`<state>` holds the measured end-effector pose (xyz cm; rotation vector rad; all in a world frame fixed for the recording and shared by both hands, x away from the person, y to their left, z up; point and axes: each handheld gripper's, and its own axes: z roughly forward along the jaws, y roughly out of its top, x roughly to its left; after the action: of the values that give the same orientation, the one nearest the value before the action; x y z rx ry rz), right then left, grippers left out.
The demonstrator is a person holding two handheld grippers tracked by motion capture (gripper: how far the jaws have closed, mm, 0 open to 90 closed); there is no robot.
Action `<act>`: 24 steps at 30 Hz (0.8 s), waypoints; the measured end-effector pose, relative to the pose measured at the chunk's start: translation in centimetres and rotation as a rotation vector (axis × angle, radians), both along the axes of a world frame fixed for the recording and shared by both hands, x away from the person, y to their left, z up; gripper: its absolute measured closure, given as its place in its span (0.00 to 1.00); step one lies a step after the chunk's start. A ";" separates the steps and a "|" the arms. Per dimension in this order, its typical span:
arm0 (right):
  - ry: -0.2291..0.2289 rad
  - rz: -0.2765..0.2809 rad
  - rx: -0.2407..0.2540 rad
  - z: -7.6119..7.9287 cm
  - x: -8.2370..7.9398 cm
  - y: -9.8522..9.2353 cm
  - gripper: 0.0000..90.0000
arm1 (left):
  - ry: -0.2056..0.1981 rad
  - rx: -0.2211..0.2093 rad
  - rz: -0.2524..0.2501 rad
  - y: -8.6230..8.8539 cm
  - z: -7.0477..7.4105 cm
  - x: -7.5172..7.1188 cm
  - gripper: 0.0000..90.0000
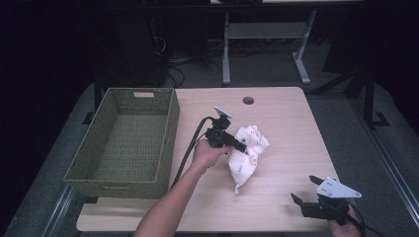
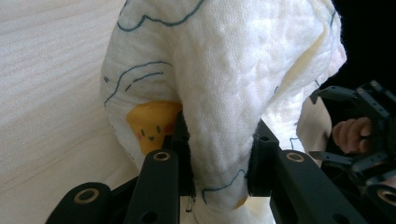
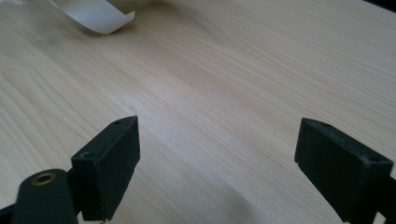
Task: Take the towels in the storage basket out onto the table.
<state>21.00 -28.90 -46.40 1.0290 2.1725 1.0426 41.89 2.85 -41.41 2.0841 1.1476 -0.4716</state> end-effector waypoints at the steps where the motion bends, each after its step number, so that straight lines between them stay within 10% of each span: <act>1: -0.001 0.002 -0.003 0.0 0.0 -0.1 0.15 | -0.001 0.002 0.002 -0.1 -0.1 0.0 0.77; 24: 0.001 -0.011 0.007 0.2 -0.2 -0.3 0.15 | -0.013 0.052 -0.002 -2.4 -2.0 -0.5 0.72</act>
<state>20.80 -29.19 -46.25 1.0432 2.1634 1.0457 41.38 0.49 -43.42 2.1304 1.1618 -0.4331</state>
